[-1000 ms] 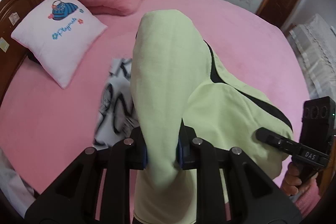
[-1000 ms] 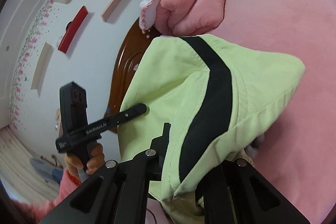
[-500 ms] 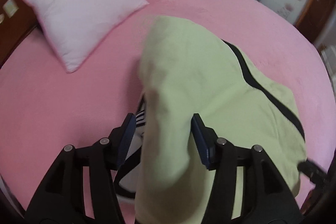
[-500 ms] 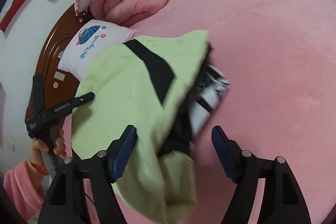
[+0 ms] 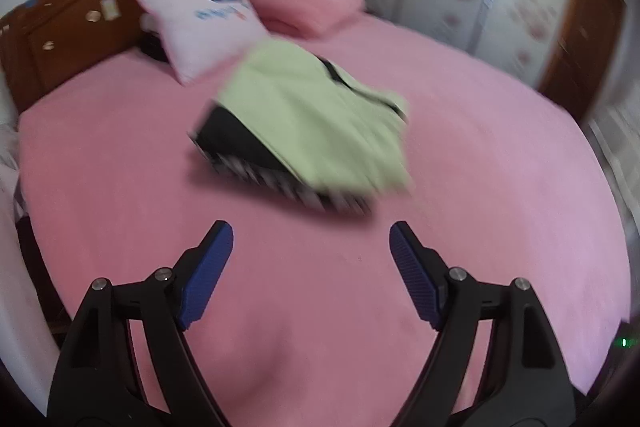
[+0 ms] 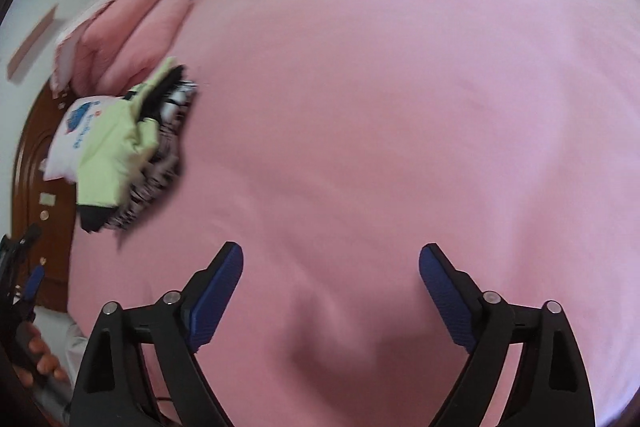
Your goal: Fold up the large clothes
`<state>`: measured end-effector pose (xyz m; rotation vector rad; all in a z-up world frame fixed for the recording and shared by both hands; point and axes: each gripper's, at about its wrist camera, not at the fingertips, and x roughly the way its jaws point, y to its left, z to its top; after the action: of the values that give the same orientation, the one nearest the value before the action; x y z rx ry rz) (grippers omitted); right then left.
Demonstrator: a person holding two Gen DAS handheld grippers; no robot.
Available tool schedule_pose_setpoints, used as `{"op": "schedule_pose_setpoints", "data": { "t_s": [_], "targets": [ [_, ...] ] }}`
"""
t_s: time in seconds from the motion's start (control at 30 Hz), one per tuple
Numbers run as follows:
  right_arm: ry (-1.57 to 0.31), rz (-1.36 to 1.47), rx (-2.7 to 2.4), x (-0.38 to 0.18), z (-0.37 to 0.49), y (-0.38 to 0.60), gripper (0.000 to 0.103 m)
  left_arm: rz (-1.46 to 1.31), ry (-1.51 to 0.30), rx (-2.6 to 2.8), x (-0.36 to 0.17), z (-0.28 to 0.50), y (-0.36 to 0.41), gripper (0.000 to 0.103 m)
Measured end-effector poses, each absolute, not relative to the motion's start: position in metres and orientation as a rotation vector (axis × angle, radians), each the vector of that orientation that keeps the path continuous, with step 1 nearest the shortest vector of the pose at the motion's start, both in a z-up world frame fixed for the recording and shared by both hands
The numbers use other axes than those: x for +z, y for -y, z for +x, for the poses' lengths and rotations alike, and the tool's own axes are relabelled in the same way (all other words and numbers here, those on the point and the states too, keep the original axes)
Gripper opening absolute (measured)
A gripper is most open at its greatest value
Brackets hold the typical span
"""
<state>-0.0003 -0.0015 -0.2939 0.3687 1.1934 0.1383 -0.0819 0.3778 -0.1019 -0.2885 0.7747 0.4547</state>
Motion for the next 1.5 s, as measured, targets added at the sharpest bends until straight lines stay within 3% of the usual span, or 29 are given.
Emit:
{"op": "schedule_pose_setpoints", "data": {
  "t_s": [0.27,0.43,0.57,0.87,1.5],
  "targets": [
    [-1.183,0.217,0.088,-0.221,-0.163,0.153,0.103,-0.176,-0.973,0.113,-0.064,-0.188,-0.177,0.078],
    [-1.135,0.031,0.077,-0.156,-0.233,0.193,0.103,-0.112,-1.075,0.063,-0.046,-0.232,-0.086,0.078],
    [-1.136,0.076,0.081,-0.115,-0.259,0.201,0.103,-0.131,-1.073,0.063,-0.015,-0.251,-0.042,0.078],
    [-1.189,0.125,0.113,-0.079,-0.256,0.181,0.103,-0.147,-1.084,0.094,0.027,-0.275,-0.002,0.078],
    [-1.152,0.101,0.069,-0.063,-0.261,0.189,0.103,-0.037,-1.086,0.073,0.024,-0.302,0.018,0.081]
  ]
}}
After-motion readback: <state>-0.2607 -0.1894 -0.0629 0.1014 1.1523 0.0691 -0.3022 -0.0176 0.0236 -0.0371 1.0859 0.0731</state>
